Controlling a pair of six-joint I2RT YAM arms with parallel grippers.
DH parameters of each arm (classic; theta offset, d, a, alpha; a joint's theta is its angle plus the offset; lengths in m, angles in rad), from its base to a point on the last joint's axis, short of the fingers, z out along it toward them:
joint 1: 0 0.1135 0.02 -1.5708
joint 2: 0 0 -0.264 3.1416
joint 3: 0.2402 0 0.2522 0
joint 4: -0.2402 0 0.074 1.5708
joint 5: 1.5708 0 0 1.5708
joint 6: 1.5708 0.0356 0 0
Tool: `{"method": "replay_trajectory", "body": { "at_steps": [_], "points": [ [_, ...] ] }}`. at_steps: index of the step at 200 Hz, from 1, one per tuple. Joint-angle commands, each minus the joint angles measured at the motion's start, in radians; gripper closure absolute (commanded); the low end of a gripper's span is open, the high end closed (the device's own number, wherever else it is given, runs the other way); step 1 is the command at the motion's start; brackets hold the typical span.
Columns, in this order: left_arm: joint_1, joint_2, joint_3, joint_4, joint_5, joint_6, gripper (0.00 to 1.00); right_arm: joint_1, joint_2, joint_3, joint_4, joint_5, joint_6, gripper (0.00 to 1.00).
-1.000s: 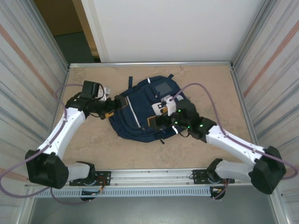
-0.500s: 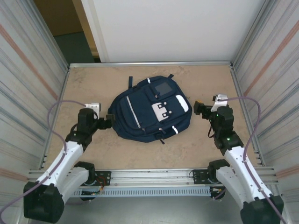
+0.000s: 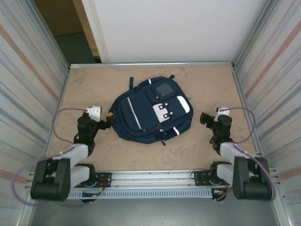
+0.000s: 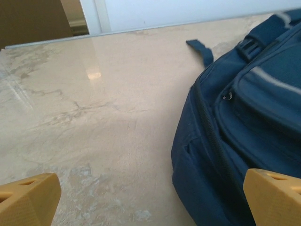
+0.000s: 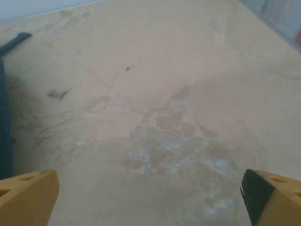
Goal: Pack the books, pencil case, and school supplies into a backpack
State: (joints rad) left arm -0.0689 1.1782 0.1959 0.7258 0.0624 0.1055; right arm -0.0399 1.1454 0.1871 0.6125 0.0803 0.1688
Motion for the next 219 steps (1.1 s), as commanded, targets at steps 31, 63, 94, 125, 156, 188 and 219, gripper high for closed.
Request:
{"method": "replay_trajectory", "body": {
  "at_steps": [31,63,94,125,156,188,219],
  "points": [
    [0.037,0.351,0.105,0.311,0.016,0.013,0.01,-0.021,0.396,0.102,0.435,-0.09,-0.063,0.01],
    [0.071,0.341,0.213,0.07,0.053,-0.021,0.01,0.001,0.408,0.208,0.228,-0.073,-0.086,0.01],
    [0.079,0.34,0.22,0.068,0.044,-0.039,0.01,-0.004,0.394,0.234,0.163,-0.077,-0.078,0.01],
    [0.075,0.339,0.215,0.075,0.035,-0.037,0.01,-0.005,0.395,0.227,0.174,-0.082,-0.082,0.01],
    [0.07,0.335,0.216,0.064,0.028,-0.035,0.01,-0.005,0.393,0.227,0.174,-0.083,-0.081,0.01],
    [0.07,0.336,0.216,0.063,0.028,-0.035,0.01,-0.006,0.395,0.227,0.18,-0.084,-0.082,0.01],
    [0.037,0.334,0.212,0.07,-0.03,-0.012,0.01,-0.005,0.393,0.226,0.18,-0.085,-0.083,0.01]
  ]
}}
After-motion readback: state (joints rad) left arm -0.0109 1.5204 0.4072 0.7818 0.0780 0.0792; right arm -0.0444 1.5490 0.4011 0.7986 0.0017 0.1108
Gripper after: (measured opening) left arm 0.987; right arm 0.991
